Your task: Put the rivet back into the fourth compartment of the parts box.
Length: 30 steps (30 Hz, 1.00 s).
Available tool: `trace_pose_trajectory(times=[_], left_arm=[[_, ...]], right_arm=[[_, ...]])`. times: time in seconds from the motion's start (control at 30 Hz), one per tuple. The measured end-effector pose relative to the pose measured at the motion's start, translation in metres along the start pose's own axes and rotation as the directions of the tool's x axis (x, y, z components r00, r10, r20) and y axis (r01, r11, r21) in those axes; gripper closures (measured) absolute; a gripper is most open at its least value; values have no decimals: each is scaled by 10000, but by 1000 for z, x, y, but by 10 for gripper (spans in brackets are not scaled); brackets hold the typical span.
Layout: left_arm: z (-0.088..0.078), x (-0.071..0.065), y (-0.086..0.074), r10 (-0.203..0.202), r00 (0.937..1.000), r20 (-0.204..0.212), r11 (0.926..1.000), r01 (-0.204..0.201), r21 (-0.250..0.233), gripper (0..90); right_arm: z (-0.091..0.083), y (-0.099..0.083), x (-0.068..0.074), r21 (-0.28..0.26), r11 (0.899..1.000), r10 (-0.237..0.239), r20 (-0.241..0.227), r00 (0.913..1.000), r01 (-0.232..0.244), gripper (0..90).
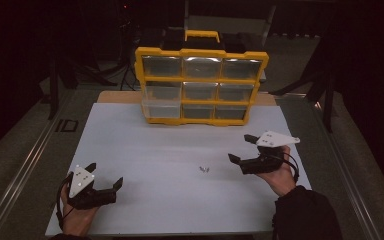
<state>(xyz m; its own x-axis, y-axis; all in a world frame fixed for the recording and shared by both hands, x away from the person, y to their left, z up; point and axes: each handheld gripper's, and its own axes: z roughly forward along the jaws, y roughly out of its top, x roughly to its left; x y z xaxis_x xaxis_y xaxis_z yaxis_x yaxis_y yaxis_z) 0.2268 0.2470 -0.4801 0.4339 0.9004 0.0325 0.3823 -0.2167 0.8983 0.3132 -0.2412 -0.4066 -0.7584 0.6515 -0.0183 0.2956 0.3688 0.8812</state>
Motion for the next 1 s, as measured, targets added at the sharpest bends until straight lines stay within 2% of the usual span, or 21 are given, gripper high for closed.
trace_pose_trajectory(times=[0.07, 0.1, 0.27, 0.43, 0.63, 0.87, 0.93, 1.0], left_arm=[[0, 0, 0, -9, 10000, 5, 10000, 9, -19, 14], [0, 0, 0, -9, 10000, 11, 10000, 9, -20, 14], [0, 0, 0, 6, 10000, 40, 10000, -6, -27, 14], [0, 0, 0, 42, 10000, 63, 10000, -42, -2, 14], [0, 0, 0, 73, 9999, 84, 10000, -73, -7, 14], [1, 0, 0, 67, 10000, 57, 10000, -67, 43, 14], [0, -1, 0, 84, 9999, 69, 10000, -84, 41, 14], [0, -1, 0, 84, 9999, 75, 10000, -84, 47, 14]], right_arm=[[4, 4, 2, 4, 10000, -92, -92, 9999, 92, 121], [12, 13, 6, 32, 9995, -323, -246, 9992, 324, 121], [34, 27, 13, 396, 9965, -709, -552, 9960, 732, 121], [49, 30, 15, 1041, 9905, -830, -731, 9939, 904, 121], [57, 28, 16, 1610, 9812, -935, -876, 9918, 1067, 121], [64, 25, 14, 2440, 9593, -1201, -1039, 9873, 1424, 121], [67, 24, 14, 2761, 9474, -1340, -1174, 9840, 1619, 121], [71, 22, 16, 3159, 9306, -1511, -1295, 9800, 1852, 123]])
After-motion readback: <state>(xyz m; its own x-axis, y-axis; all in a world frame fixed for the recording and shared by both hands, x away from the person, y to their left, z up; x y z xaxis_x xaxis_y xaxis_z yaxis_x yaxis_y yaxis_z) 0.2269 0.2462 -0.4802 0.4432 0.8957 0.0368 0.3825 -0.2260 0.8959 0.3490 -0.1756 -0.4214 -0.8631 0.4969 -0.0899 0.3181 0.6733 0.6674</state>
